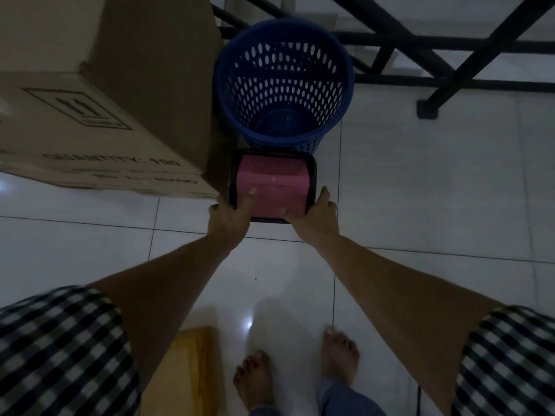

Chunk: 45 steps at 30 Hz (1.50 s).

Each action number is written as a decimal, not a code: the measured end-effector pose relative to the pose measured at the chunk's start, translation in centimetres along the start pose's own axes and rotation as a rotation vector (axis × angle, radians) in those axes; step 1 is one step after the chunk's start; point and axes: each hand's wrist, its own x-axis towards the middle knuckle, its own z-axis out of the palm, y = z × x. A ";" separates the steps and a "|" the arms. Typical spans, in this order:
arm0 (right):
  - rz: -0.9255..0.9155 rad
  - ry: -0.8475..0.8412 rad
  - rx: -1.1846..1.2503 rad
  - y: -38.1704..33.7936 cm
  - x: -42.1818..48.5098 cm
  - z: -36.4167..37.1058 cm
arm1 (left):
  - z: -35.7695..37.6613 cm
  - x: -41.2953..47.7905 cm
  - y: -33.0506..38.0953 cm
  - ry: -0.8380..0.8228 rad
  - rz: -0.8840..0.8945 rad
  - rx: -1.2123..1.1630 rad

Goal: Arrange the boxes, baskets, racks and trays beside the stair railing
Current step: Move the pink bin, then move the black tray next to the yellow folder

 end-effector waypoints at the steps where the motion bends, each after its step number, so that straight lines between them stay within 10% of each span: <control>1: -0.014 0.004 -0.023 -0.1 -1.0 -0.4 | -0.4 -1.2 0.1 -0.002 0.030 0.051; 25: -0.239 0.058 -0.305 -4.7 -43.9 -6.8 | -18.4 -39.8 -2.9 0.098 0.313 0.624; 45: -0.322 -0.156 -0.491 1.4 -55.7 12.1 | -25.4 -47.1 -26.9 0.125 0.037 0.537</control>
